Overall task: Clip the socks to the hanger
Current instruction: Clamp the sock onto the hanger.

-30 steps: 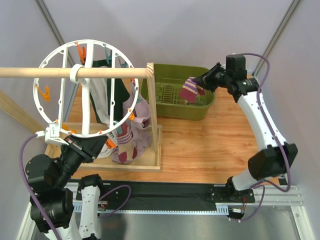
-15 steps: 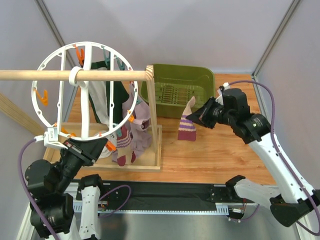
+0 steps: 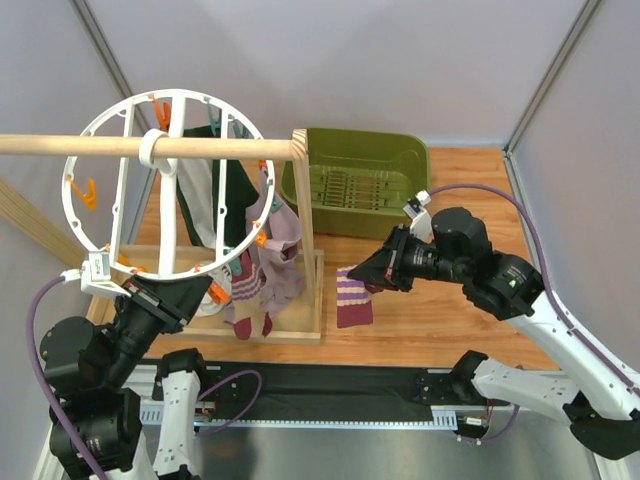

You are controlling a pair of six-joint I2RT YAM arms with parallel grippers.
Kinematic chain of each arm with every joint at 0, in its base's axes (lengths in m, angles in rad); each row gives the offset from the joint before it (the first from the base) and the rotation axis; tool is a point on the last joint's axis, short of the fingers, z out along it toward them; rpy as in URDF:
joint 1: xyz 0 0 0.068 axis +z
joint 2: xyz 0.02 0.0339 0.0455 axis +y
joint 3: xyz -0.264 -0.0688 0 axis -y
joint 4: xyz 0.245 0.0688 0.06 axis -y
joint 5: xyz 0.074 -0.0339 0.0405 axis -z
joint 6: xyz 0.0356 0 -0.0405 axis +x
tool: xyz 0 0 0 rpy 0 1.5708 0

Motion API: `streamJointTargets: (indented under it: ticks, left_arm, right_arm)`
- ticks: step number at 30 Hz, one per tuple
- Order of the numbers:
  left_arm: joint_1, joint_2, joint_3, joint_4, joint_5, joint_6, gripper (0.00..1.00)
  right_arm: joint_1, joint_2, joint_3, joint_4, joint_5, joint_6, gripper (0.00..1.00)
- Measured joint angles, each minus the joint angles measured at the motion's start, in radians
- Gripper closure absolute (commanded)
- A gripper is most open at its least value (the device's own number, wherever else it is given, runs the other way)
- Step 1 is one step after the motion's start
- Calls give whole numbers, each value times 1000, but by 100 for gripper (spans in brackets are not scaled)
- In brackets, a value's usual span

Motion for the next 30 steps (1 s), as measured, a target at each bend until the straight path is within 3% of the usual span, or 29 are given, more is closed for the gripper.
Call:
streamJointTargets:
  ticks: [12,21,30]
  left_arm:
    - [-1,11,-17,30,5,-48,100]
    - [-1,11,-21,72,19,-142,100]
    - [-1,11,-23,129,36,-193,100]
  right_arm:
    - [179,-7,-156,364,161,315,100]
    - [326,67,-107,409,375,475,100]
    - [420,201,-39,419,450,647,100]
